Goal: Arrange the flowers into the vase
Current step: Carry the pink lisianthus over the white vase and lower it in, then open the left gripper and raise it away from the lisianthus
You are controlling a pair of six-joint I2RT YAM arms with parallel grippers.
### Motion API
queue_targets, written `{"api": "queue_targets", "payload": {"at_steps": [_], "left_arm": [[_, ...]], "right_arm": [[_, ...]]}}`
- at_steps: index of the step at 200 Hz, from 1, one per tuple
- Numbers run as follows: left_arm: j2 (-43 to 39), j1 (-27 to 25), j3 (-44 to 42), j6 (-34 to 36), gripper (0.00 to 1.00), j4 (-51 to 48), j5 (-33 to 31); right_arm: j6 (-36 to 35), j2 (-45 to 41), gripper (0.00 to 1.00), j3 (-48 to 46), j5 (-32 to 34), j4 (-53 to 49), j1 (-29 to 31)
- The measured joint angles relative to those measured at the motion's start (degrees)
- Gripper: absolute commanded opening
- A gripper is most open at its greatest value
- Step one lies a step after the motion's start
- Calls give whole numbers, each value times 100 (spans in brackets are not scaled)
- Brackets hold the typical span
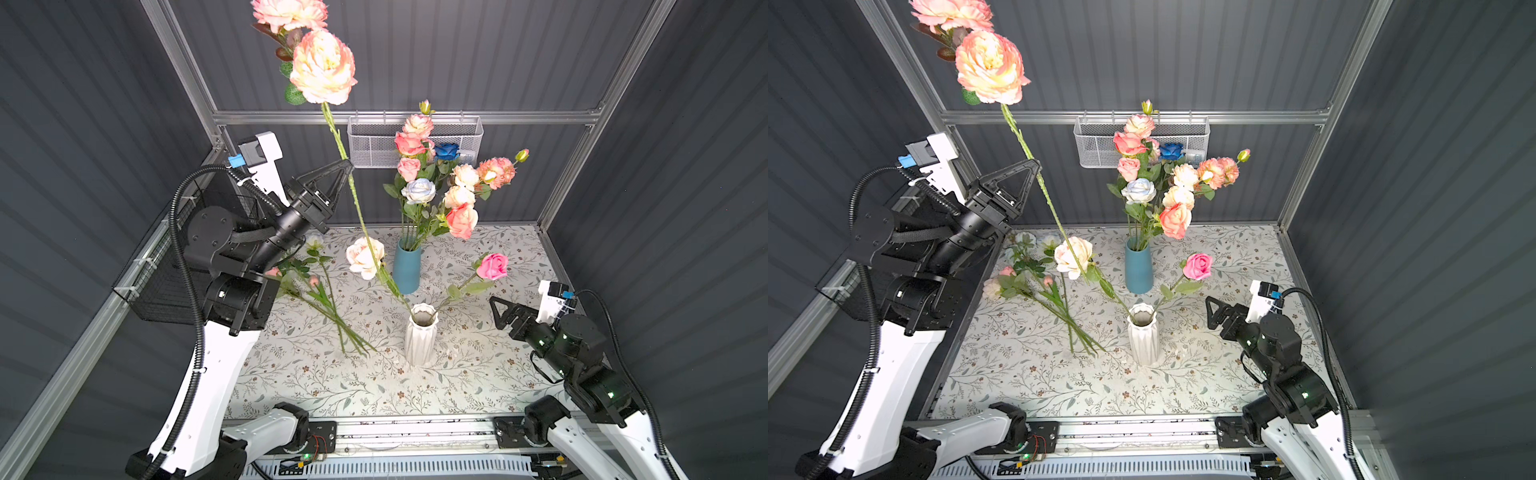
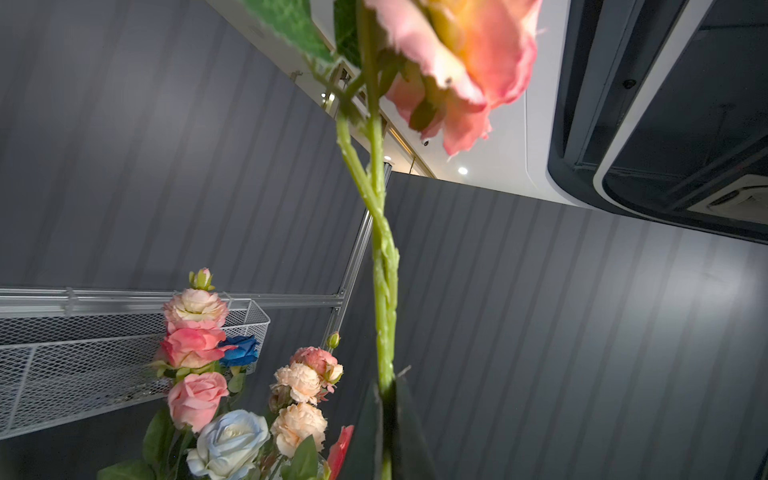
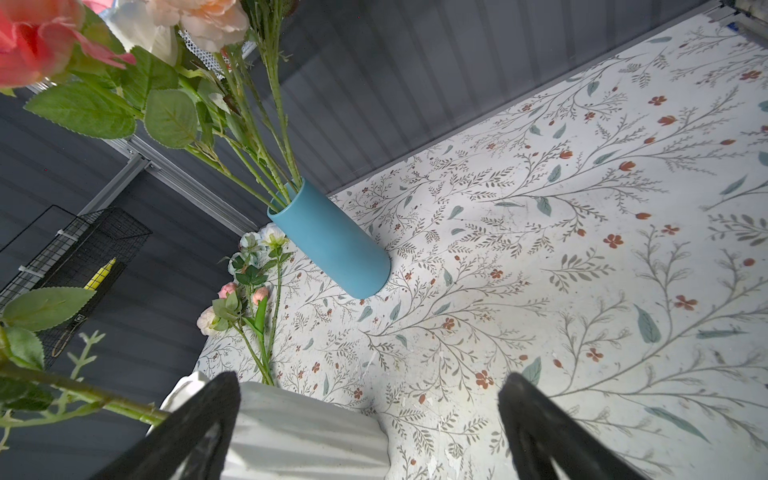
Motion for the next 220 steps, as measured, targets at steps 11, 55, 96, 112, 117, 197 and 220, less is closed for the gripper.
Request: {"api": "queue_targets", "payload": {"at_steps": [11, 55, 96, 112, 117, 197, 220], "left_arm": [[-2, -308, -7, 70, 0, 55, 11], [229, -2339, 0, 1215, 0, -164, -498], [332, -2911, -688, 2072, 0, -24, -1272], [365, -3062, -1005, 2297, 0, 103, -1545], [382, -3106, -1075, 2352, 0, 144, -1613], [492, -3364, -2308, 2898, 0, 981, -2487], [492, -3370, -2529, 2946, 0, 1180, -2636]], "right_arm": [[2, 2, 99, 0, 0, 7, 0], [4, 46, 99, 0, -2, 20, 0], [0, -50, 99, 0, 37, 20, 0], [-28, -98, 99, 0, 59, 13, 0], [-46, -109, 99, 0, 68, 9, 0], [-111, -402, 99, 0, 140, -133, 0], [-122, -404, 99, 0, 142, -146, 0]]}}
